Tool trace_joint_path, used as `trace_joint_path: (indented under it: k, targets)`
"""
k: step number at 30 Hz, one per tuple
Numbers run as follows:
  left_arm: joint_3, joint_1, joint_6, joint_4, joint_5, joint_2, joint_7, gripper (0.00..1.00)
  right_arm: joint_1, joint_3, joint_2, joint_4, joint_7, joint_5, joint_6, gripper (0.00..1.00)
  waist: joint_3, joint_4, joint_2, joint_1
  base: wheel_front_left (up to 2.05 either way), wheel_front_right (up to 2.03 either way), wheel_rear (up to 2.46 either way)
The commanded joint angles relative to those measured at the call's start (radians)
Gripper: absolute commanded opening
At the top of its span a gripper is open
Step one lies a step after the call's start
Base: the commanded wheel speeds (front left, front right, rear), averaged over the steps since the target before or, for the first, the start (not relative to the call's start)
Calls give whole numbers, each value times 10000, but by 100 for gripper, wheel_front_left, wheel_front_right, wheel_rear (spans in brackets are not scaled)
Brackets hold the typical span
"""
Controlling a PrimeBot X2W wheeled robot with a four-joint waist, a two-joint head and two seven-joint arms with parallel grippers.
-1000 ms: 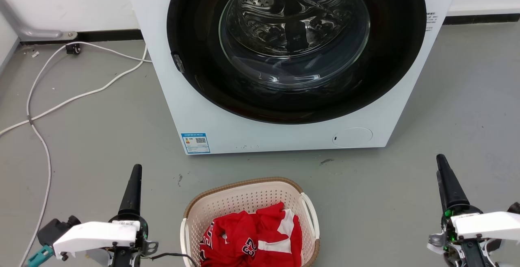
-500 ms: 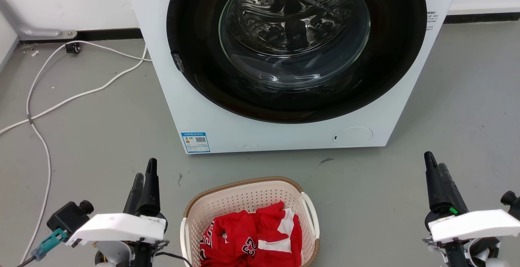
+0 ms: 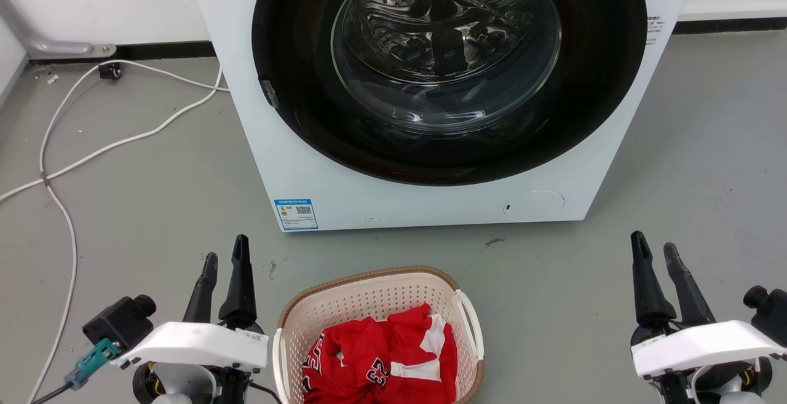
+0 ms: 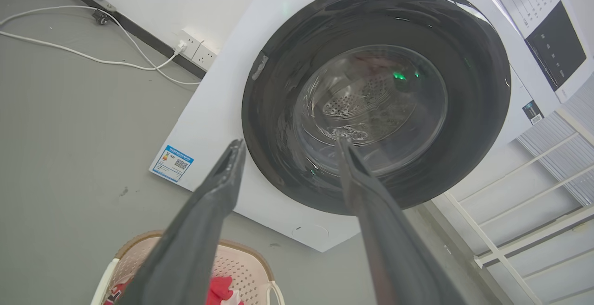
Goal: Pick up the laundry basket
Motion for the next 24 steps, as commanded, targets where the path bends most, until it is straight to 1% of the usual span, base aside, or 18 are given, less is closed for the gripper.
trace_joint_path:
  k: [1, 12, 24]
  targets:
    - [-43, -3, -18, -171, 298, 43, -109, 100, -17, 35, -35, -175, -105, -337, 0, 100, 5, 1, 0, 0, 0, 0, 0]
    - [-238, 90, -19, -144, 1702, 45, -427, 100, 124, 192, -38, -108, -429, -1760, 0, 100, 45, 11, 0, 0, 0, 0, 0]
    - [-371, 182, -10, -281, 2983, 49, -742, 100, 227, 251, -41, -234, -745, -3066, 0, 100, 86, 19, 0, 0, 0, 0, 0]
